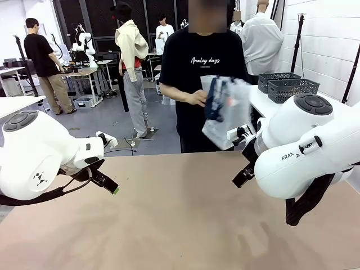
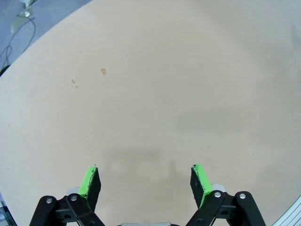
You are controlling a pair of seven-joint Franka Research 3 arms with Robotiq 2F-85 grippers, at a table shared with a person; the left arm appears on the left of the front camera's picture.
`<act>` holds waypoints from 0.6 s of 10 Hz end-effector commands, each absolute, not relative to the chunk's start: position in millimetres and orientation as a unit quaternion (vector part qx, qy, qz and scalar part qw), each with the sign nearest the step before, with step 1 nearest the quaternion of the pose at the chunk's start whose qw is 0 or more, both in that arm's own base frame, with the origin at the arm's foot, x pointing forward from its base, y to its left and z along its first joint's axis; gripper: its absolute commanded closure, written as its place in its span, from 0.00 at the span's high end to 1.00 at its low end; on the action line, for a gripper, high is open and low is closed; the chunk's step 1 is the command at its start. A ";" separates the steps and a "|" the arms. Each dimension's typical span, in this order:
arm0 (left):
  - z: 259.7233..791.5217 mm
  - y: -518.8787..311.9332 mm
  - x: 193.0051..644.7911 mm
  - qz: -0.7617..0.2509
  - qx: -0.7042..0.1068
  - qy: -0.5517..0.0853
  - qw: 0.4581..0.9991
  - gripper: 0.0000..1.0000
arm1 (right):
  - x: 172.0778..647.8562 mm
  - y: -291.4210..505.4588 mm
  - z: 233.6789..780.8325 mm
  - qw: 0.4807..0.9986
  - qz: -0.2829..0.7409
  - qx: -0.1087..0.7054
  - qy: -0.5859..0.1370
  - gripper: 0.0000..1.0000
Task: Transfer purchased items from the store into the shopping bag.
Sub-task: Open the Reusable shopping bag in the center of the table.
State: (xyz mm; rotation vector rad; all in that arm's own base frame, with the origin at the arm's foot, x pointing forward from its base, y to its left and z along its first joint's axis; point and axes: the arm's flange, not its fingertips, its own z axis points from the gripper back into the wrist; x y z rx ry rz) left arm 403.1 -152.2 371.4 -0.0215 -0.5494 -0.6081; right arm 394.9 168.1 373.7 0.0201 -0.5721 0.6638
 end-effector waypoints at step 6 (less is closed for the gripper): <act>371.4 -151.2 403.4 -0.295 -0.011 -0.267 0.917 1.00 | 394.9 168.0 373.7 0.906 0.321 0.010 -0.277 1.00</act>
